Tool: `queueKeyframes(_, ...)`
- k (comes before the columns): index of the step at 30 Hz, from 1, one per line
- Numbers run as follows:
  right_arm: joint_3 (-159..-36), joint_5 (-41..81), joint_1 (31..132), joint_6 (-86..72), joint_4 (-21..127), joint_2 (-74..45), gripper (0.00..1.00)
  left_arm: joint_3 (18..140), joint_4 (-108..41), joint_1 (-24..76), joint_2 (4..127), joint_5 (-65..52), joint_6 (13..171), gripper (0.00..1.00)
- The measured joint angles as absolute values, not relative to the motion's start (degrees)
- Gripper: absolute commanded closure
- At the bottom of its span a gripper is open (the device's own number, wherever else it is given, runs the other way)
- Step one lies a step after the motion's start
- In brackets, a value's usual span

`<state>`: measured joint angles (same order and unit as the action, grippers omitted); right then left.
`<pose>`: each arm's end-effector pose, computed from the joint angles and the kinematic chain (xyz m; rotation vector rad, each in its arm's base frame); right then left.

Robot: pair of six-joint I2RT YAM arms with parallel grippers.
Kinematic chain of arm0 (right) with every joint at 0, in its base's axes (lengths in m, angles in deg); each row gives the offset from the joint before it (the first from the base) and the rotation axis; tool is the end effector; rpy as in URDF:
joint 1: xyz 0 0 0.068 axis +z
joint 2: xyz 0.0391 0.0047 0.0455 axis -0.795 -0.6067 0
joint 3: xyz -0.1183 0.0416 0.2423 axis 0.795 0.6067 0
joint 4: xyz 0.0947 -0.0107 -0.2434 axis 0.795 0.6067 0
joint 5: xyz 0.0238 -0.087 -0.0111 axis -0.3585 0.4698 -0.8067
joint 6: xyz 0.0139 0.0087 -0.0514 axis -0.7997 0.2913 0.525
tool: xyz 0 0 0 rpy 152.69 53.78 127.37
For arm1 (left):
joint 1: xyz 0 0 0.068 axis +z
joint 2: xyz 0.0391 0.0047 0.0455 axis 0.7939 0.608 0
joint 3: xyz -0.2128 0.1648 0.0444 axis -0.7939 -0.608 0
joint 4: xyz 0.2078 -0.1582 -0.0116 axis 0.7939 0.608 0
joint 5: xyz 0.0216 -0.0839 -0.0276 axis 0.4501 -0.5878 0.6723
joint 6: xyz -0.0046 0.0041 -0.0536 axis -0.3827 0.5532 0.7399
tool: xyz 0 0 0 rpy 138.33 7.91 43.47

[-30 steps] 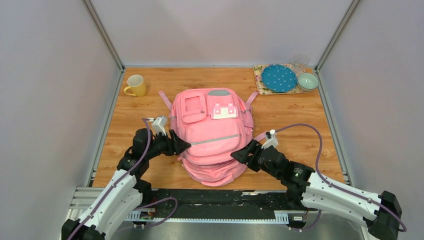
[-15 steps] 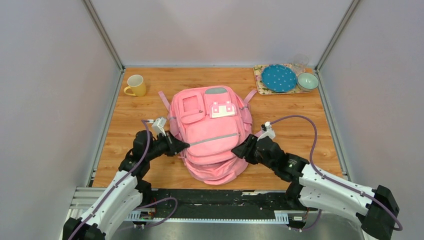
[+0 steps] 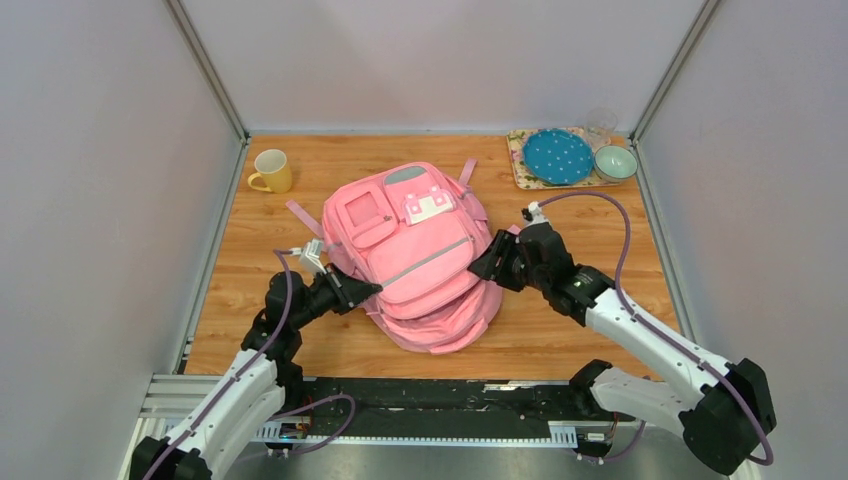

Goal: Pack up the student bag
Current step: Zip the student bag at the center of the board.

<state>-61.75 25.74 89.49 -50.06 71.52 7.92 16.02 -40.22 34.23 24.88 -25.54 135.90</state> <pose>0.1755 0.1328 0.2487 0.2573 2.3614 0.8193 0.1384 -0.0630 0.1831 -0.2966 2.0261 -1.2989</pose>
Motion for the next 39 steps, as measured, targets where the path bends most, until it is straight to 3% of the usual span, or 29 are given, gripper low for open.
queueKeyframes(4, -65.2, 27.5, 89.7, -47.8, 77.4, 10.4, 0.34, 16.0, -39.8, 34.2, 24.4, -25.3, 136.8, 1.0)
queueKeyframes(11, -66.0, 35.0, 90.8, -47.7, 87.6, 32.0, 0.34, 16.6, -39.1, 34.2, 24.4, -25.4, 137.0, 1.0)
queueKeyframes(15, -64.5, 34.7, 92.7, -50.7, 87.7, 36.9, 0.36, 16.7, -39.2, 34.2, 24.6, -25.7, 137.5, 1.0)
queueKeyframes(18, -61.1, 35.1, 100.5, -53.9, 85.3, 35.0, 0.36, 16.9, -39.3, 34.2, 24.7, -25.8, 137.9, 0.93)
queueKeyframes(19, -60.5, 36.0, 103.9, -54.6, 84.9, 33.7, 0.36, 17.0, -39.3, 34.2, 24.7, -25.9, 137.9, 0.87)
queueKeyframes(20, -60.2, 37.3, 108.0, -55.6, 84.2, 31.2, 0.35, 17.2, -38.9, 34.2, 24.8, -26.0, 137.8, 0.74)
queueKeyframes(22, -60.4, 39.4, 114.7, -56.9, 81.8, 26.2, 0.33, 18.3, -37.7, 34.2, 25.2, -26.2, 137.1, 0.65)
queueKeyframes(23, -60.5, 40.0, 116.7, -57.4, 80.8, 24.3, 0.32, 18.9, -37.0, 34.2, 25.3, -26.6, 136.4, 0.53)
queueKeyframes(26, -60.8, 42.8, 122.6, -59.7, 77.3, 17.2, 0.31, 21.0, -33.4, 34.1, 25.3, -28.2, 133.9, 0.44)
queueKeyframes(34, -60.4, 45.2, 126.0, -64.9, 68.3, 12.8, 0.31, 27.0, -19.6, 33.9, 25.4, -27.8, 121.5, 0.4)
queueKeyframes(39, -60.4, 45.9, 126.8, -68.0, 64.9, 9.8, 0.33, 27.1, -15.3, 33.8, 25.5, -26.4, 117.4, 0.49)
